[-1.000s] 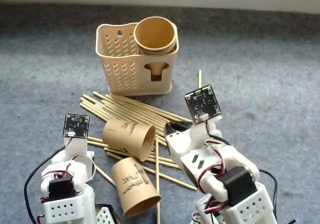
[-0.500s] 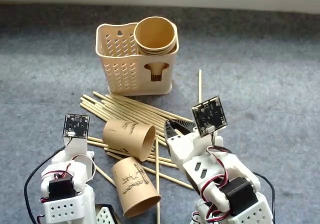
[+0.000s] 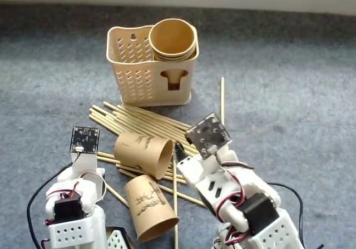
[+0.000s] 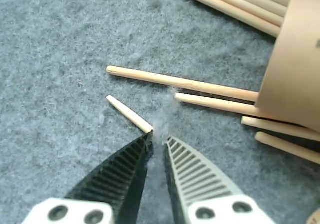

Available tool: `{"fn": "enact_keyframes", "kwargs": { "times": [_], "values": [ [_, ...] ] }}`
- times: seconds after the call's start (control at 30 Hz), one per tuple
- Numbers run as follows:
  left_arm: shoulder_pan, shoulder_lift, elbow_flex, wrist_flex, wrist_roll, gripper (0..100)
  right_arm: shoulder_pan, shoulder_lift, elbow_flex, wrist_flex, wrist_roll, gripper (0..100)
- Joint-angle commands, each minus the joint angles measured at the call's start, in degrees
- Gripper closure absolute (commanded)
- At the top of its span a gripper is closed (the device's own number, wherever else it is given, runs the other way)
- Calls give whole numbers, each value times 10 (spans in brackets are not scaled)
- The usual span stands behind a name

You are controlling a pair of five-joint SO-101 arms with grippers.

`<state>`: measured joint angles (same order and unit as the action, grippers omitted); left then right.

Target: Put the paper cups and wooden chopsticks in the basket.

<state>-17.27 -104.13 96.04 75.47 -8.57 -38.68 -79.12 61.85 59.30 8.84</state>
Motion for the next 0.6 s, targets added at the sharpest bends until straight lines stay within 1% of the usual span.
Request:
{"fn": "enact_keyframes", "kwargs": {
  "times": [0.0, 0.13, 0.27, 0.37, 0.57],
  "values": [
    [-4, -2, 11, 3, -1, 947, -19, 59, -5, -2, 55, 899],
    [-4, -2, 11, 3, -1, 947, -21, 143, -6, -2, 108, 893],
    [-4, -2, 11, 3, -1, 947, -19, 207, -8, -7, 134, 830],
    [-4, -2, 11, 3, -1, 947, -20, 233, -8, -13, 164, 820],
    [-4, -2, 11, 3, -1, 947, -18, 241, -7, -81, 225, 821]
  ]
}}
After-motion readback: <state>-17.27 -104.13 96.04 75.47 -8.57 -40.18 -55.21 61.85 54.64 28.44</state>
